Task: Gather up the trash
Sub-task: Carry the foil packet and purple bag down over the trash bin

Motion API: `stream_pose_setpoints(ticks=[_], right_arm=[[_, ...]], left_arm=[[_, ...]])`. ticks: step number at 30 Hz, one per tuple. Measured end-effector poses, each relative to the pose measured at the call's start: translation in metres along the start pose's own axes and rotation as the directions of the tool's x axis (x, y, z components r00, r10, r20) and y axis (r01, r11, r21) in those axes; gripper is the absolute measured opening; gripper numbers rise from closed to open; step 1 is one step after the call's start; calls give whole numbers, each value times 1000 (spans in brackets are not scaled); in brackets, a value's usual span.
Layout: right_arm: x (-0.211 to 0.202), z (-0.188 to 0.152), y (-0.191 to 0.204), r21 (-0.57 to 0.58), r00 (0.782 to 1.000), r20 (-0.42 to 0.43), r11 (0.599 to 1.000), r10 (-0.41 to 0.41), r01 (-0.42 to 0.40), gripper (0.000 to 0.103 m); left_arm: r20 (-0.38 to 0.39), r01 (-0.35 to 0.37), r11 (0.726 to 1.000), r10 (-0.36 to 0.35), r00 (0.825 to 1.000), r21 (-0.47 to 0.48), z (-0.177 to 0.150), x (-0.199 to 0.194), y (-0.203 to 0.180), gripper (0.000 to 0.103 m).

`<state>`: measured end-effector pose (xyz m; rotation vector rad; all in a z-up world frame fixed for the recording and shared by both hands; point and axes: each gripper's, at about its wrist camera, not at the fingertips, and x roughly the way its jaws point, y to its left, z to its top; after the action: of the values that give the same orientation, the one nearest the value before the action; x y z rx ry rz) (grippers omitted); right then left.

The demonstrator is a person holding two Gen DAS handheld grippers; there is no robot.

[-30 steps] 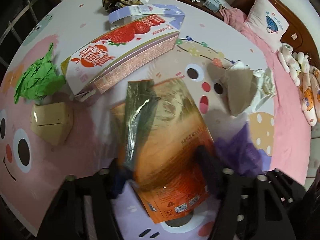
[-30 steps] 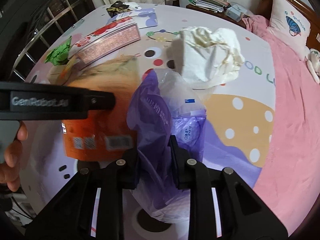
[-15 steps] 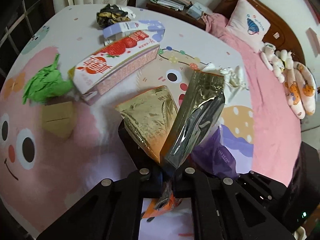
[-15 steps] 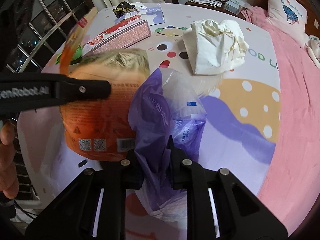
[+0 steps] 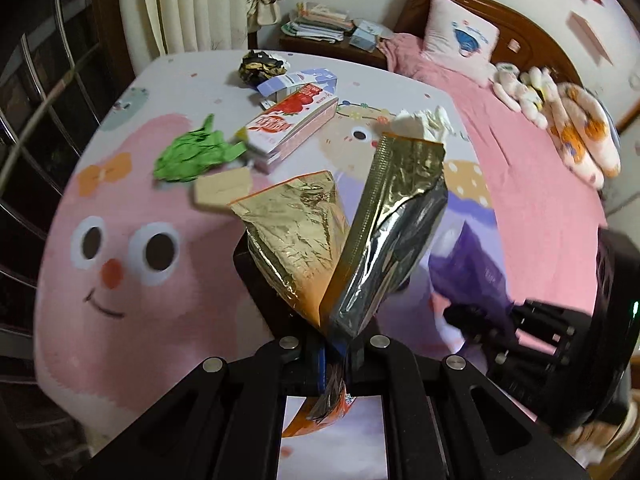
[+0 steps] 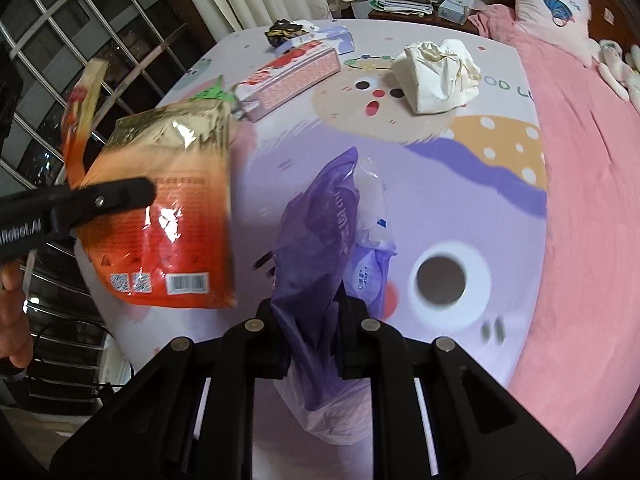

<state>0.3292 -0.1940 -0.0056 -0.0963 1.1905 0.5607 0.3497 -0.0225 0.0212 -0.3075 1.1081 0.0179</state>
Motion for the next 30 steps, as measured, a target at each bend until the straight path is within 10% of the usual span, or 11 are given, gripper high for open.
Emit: stream_pose_setpoints(ticks=[18,30], right_arm=[[-60,-164,190,234,990,111,970,-87,59,12],[-31,-269,259,311,997,9,947,-82,75,12]], left_arm=[[26,49,956,-59,998,289,-212,-149,114,5],[-108,82,925,-45,993,371,-341,-145,154,5]])
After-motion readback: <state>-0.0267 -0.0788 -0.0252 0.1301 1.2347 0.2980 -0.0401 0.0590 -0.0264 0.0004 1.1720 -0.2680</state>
